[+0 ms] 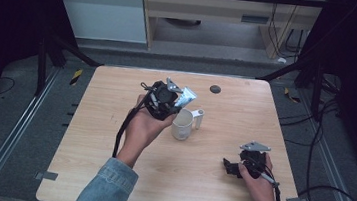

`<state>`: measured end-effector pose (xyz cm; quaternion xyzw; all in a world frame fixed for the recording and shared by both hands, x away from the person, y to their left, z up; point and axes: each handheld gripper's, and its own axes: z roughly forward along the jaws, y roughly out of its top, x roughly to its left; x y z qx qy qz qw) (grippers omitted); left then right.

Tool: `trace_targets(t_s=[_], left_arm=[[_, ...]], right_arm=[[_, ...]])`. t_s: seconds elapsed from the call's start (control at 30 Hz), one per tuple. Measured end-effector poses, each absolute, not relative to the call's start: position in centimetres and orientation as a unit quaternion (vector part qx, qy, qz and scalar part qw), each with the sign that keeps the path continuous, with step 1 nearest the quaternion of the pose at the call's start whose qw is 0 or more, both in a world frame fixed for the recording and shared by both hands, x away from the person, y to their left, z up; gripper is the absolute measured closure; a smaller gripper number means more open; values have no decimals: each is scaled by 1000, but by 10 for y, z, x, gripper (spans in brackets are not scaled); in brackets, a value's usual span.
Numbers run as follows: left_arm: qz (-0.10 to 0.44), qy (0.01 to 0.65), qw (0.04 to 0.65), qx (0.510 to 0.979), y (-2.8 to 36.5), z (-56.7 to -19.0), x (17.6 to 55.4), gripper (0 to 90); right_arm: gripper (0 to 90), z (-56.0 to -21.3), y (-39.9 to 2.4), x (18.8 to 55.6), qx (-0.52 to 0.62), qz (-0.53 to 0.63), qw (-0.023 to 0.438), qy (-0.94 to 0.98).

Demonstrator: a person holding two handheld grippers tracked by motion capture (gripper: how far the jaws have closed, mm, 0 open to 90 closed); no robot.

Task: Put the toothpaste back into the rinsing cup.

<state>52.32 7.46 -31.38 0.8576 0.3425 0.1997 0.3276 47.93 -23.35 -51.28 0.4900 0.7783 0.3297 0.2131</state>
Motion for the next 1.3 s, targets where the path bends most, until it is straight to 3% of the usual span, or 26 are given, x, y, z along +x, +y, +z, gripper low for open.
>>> trace_targets(t_s=[1.3], left_arm=[[230, 312, 379, 840, 35, -284, 523, 786]], right_arm=[[4, -513, -233, 479, 491, 330, 212, 778]])
